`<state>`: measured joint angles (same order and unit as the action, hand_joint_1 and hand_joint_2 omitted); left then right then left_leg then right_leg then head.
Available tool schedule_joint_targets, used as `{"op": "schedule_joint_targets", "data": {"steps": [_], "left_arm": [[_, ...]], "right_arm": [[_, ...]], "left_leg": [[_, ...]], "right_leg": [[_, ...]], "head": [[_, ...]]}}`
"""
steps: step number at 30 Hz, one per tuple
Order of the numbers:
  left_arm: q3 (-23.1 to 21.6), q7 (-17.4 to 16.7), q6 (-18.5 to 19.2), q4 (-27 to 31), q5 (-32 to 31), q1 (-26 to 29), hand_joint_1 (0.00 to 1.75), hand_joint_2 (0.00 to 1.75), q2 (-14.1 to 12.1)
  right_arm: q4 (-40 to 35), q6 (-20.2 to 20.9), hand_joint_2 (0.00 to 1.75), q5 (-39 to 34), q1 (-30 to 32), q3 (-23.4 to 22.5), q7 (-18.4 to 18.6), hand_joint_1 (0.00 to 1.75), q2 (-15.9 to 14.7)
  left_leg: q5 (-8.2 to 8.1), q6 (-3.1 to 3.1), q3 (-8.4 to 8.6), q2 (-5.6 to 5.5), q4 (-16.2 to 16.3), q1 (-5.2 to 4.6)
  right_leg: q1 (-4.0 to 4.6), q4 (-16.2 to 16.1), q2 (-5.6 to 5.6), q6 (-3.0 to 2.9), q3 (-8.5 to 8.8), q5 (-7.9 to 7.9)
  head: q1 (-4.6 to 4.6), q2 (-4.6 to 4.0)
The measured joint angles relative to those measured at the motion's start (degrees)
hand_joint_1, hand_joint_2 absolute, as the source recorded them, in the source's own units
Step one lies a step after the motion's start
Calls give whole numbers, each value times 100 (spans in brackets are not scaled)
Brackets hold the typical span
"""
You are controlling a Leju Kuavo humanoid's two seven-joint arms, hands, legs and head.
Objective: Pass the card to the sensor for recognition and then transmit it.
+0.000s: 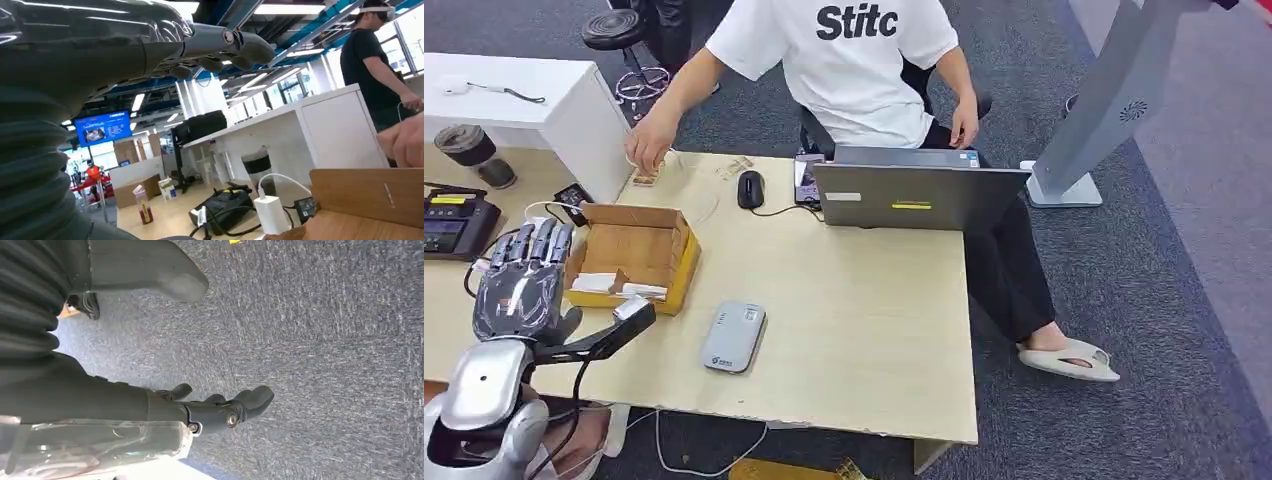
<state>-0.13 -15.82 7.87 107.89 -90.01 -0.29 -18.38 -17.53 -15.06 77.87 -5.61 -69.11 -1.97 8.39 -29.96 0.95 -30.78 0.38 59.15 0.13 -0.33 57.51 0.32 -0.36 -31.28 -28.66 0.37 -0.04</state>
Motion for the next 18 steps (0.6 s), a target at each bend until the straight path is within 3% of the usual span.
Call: {"op": "schedule_joint_targets", "data": {"steps": [13,18], "left_arm": [[-85,90,-214,-593,0,-414,0,175,65],[-42,506,-111,-798,0,-510,0,175,348]], "right_arm": [[0,59,175,217,0,44,-81,0,0],[0,41,175,254,0,46,-41,0,0]], "left_leg": [[0,0,0,-1,0,1],[0,0,-1,-3,0,-1]], "right_leg": [[0,0,0,0,0,0],[-1,0,-1,0,2,1]], "head": [[2,0],[0,0]]}}
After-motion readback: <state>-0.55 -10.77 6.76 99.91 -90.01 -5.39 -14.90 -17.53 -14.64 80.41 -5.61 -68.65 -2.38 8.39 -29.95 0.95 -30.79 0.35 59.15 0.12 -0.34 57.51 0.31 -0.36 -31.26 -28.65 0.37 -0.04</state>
